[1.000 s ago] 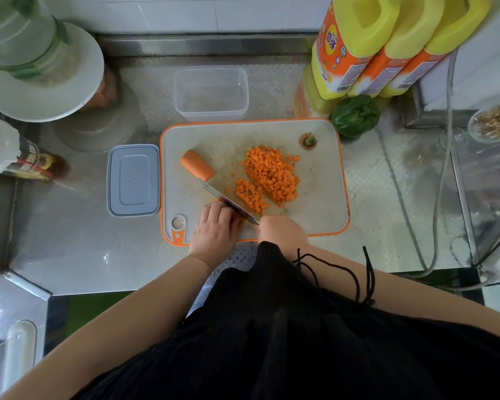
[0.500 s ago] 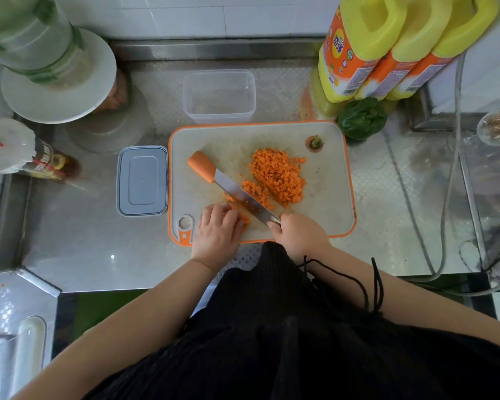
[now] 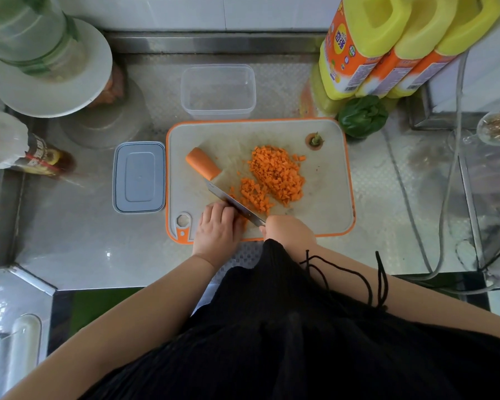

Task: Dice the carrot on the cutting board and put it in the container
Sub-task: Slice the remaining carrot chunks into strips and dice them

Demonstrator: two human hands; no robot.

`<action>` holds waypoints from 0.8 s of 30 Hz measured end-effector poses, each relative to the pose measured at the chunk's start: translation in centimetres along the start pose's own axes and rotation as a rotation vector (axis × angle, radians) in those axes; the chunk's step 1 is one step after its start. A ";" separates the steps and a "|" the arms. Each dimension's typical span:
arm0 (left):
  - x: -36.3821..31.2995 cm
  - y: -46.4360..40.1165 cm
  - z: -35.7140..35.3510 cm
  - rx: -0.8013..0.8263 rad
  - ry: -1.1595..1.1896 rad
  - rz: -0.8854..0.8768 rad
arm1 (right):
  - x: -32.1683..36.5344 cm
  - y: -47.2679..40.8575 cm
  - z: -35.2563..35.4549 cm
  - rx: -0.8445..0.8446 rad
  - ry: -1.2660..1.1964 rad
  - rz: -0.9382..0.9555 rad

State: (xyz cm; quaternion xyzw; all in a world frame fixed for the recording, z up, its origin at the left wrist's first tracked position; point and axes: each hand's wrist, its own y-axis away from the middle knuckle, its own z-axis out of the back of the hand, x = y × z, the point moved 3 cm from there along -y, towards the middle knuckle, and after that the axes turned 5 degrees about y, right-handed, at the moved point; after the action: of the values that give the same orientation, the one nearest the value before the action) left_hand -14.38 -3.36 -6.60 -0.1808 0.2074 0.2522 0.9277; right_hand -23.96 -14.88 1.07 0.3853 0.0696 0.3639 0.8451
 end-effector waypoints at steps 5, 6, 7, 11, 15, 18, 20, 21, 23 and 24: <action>-0.1 -0.1 0.1 0.013 0.009 0.004 | 0.3 -0.5 -0.8 -0.071 0.038 -0.056; 0.0 -0.2 0.2 0.010 0.009 0.001 | 0.2 -0.4 -0.6 -0.083 0.020 -0.025; -0.1 -0.2 0.3 0.005 0.012 -0.002 | 0.1 -0.3 -0.1 -0.089 -0.003 -0.012; -0.3 -0.2 0.6 0.003 0.044 -0.014 | -0.9 -0.8 0.7 -0.077 -0.082 0.047; -0.5 -0.4 1.6 -0.011 0.020 -0.001 | -1.3 -0.4 1.0 -0.086 -0.049 0.101; -0.7 -0.4 2.0 -0.046 0.022 -0.006 | -1.2 0.2 1.3 -0.108 -0.041 0.111; -0.7 -0.3 2.0 -0.064 0.021 -0.026 | -1.1 0.5 1.2 -0.088 -0.045 0.105; -0.7 -0.2 2.0 -0.068 0.016 -0.029 | -1.0 0.6 1.1 -0.072 -0.050 0.101; -0.7 -0.1 2.0 -0.077 0.005 -0.029 | -0.7 1.0 1.1 -0.045 -0.060 0.088; -0.7 -0.2 1.9 -0.078 -0.001 -0.043 | -0.6 1.2 1.1 -0.031 -0.059 0.082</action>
State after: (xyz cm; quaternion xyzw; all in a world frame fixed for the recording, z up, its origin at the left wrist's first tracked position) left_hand -14.29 -2.92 -4.56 -0.2208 0.1930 0.2403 0.9253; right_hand -24.67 -15.45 2.60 0.3851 0.0232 0.3876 0.8372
